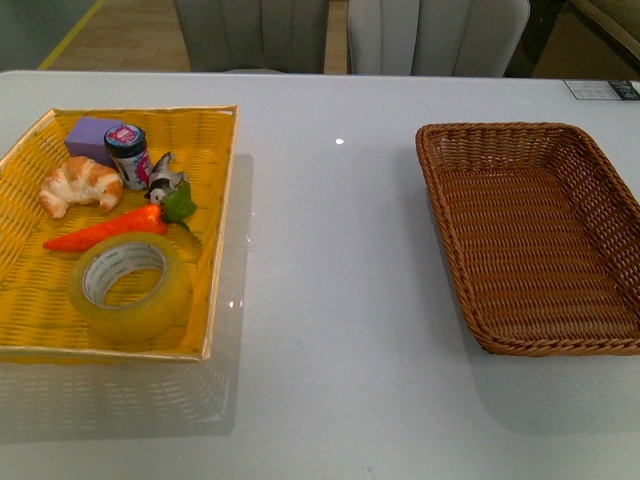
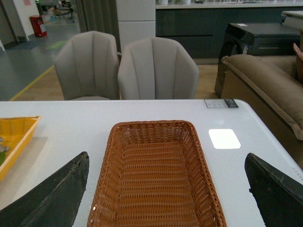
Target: Move tape to another basket
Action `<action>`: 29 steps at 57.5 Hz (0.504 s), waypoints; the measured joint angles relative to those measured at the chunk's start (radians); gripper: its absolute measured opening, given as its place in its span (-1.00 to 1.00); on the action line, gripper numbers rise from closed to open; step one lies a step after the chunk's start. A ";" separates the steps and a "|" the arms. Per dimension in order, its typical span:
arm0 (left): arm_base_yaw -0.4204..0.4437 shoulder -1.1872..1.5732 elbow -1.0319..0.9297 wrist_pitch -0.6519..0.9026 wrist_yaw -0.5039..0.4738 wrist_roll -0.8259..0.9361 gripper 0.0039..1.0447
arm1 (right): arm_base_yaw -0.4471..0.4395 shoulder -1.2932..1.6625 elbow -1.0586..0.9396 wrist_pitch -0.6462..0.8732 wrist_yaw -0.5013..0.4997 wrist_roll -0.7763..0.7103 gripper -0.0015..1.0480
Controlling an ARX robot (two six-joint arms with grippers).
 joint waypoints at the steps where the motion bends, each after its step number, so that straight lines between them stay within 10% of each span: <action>1: 0.010 0.017 0.010 -0.020 0.014 0.003 0.83 | 0.000 0.000 0.000 0.000 -0.001 0.000 0.83; 7: 0.042 0.233 0.079 0.019 0.165 0.050 0.83 | 0.000 0.000 0.000 0.000 -0.002 0.000 0.83; 29: -0.042 1.313 0.382 0.701 0.027 0.088 0.83 | 0.000 0.000 0.000 0.000 -0.002 0.000 0.83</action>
